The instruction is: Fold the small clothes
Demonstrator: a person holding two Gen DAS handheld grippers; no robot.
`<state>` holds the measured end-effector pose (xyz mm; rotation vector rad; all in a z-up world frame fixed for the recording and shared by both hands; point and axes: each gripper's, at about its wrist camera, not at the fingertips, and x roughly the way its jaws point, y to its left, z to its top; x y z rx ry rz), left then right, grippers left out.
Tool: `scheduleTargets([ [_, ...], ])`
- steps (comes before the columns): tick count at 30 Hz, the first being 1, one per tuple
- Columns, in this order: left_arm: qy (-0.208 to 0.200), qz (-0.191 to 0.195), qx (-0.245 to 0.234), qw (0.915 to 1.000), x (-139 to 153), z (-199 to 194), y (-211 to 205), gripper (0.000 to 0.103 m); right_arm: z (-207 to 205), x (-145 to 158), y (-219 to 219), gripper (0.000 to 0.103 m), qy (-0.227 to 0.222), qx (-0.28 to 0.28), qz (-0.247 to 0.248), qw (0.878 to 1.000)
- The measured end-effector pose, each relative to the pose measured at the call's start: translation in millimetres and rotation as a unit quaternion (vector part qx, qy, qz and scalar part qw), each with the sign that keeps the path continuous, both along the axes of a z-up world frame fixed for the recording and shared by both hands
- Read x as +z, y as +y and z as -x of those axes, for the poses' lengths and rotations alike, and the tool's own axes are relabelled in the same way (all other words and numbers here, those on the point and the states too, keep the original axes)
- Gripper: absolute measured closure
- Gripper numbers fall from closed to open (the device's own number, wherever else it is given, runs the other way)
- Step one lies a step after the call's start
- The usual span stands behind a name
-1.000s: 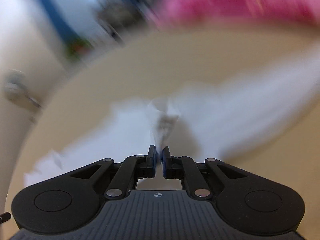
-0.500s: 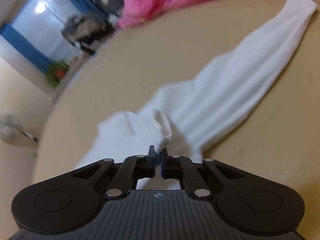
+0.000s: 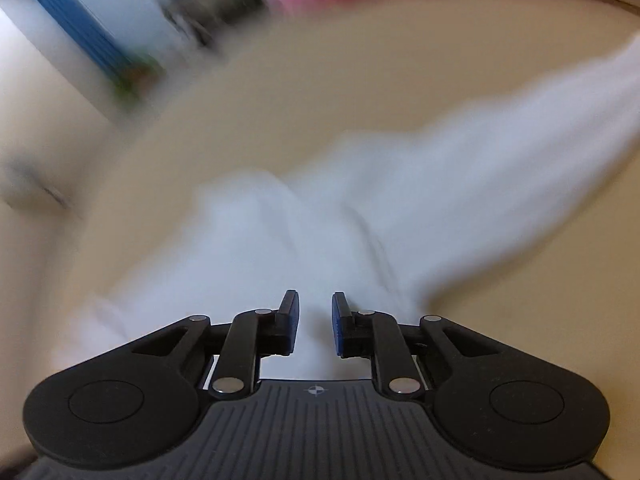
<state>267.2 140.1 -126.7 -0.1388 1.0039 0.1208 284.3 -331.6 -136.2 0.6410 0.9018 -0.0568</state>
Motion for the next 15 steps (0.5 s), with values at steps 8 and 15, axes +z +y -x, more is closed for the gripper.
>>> scheduleTargets([
  [8, -0.028, -0.048, -0.019, 0.9982, 5.6, 6.9, -18.6, 0.071, 11.1, 25.1, -91.4, 0.069, -0.086, -0.093, 0.064, 0.99],
  [15, -0.031, -0.067, -0.031, 0.9968, 12.9, 4.8, -23.7, 0.071, 36.7, 2.6, -163.6, 0.069, -0.068, -0.09, 0.093, 0.989],
])
